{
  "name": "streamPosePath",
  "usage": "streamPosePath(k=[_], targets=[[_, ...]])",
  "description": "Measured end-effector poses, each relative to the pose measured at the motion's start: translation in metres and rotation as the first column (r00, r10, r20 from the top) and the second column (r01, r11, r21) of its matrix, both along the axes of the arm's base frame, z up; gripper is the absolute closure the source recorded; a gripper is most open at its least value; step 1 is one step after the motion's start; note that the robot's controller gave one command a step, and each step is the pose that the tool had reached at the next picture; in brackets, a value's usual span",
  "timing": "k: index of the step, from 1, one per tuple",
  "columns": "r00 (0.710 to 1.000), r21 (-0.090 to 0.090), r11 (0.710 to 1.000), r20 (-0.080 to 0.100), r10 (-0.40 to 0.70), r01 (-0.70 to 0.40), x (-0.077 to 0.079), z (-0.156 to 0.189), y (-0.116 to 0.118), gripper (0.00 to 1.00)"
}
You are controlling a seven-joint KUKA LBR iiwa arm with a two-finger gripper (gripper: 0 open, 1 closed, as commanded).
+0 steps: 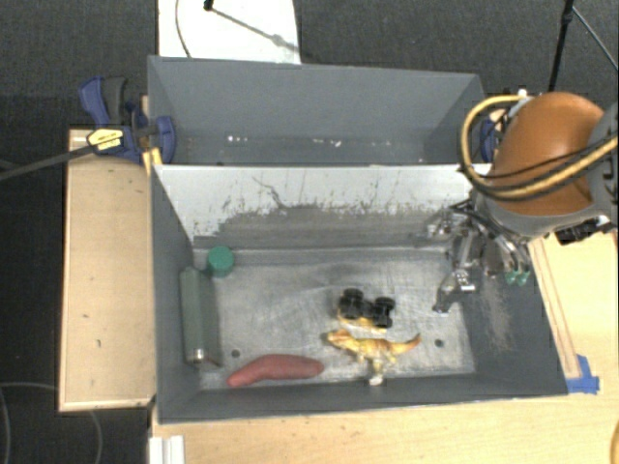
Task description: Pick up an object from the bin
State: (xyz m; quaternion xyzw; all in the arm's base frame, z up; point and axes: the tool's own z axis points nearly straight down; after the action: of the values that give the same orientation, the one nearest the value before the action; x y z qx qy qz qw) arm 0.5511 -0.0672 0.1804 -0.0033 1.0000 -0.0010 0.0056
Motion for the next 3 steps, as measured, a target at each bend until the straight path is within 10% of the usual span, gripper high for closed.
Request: streamPosePath(k=[3], targets=[[1.0,0.001,1.0,-0.003,-0.008,0.008,0.002,-0.108,0.054,0.0]])
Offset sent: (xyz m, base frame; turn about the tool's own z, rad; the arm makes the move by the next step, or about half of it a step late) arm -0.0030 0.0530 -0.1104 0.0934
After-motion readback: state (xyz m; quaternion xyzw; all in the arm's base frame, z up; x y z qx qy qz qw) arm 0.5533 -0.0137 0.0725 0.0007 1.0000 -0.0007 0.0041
